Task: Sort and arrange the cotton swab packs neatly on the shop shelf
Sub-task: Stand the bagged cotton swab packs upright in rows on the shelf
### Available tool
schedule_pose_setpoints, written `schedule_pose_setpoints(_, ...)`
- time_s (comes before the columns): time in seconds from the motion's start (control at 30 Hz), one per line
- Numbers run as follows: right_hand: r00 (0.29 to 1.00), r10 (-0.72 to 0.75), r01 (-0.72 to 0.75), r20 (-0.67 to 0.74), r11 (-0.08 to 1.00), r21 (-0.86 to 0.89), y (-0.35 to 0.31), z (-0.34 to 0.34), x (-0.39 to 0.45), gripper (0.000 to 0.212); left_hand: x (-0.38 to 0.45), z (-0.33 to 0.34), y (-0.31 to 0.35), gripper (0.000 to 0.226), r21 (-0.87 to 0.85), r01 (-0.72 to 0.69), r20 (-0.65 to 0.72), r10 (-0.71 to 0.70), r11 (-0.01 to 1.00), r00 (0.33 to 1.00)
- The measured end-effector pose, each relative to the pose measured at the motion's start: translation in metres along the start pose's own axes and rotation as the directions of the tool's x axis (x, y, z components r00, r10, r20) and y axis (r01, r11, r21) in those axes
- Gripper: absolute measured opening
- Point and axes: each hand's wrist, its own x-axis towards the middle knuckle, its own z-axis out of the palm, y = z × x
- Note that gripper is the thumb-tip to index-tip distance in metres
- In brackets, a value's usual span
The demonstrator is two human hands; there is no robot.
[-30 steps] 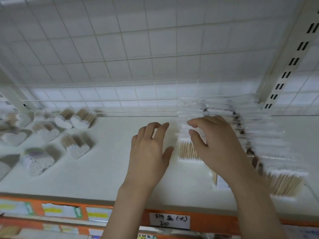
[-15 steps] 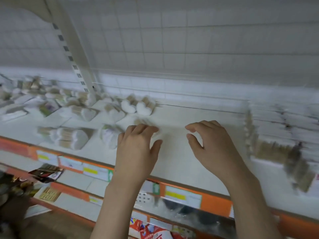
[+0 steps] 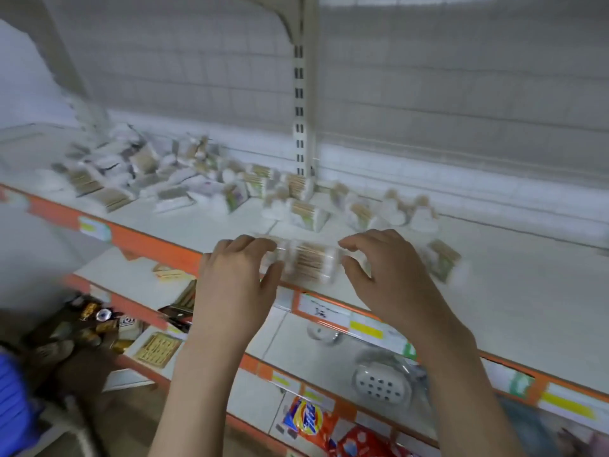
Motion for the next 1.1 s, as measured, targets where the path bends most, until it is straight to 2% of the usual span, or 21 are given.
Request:
schedule_pose_setpoints(0.4, 0.988, -0.125, 0.119, 0.096, 0.991, 0.062, -0.074, 0.075, 0.077, 0.025, 0.017, -0.032, -0.114, 0.024, 0.074, 0.214, -0.044, -0.212, 0.974, 0.976)
schedule_pose_setpoints(0.73, 0.966, -0.228, 0.218, 0.125, 0.972, 0.085, -0.113, 0.128, 0.166, 0.029, 0.072, -0.050, -0.191, 0.028, 0.173, 0.304, -0.112, -0.288, 0.937, 0.951)
schedule_pose_setpoints(0.93, 0.946, -0.289, 0.281, 0.145, 0.957, 0.074, -0.138, 0.154, 0.203, 0.030, 0.103, -0.057, -0.227, 0.029, 0.159, 0.345, -0.164, -0.320, 0.925, 0.933)
schedule_pose_setpoints(1.1, 0.943, -0.260, 0.253, 0.209, 0.965, 0.063, -0.149, 0.182, 0.220, 0.032, 0.108, -0.056, -0.262, 0.030, 0.128, 0.379, -0.123, -0.364, 0.917, 0.923)
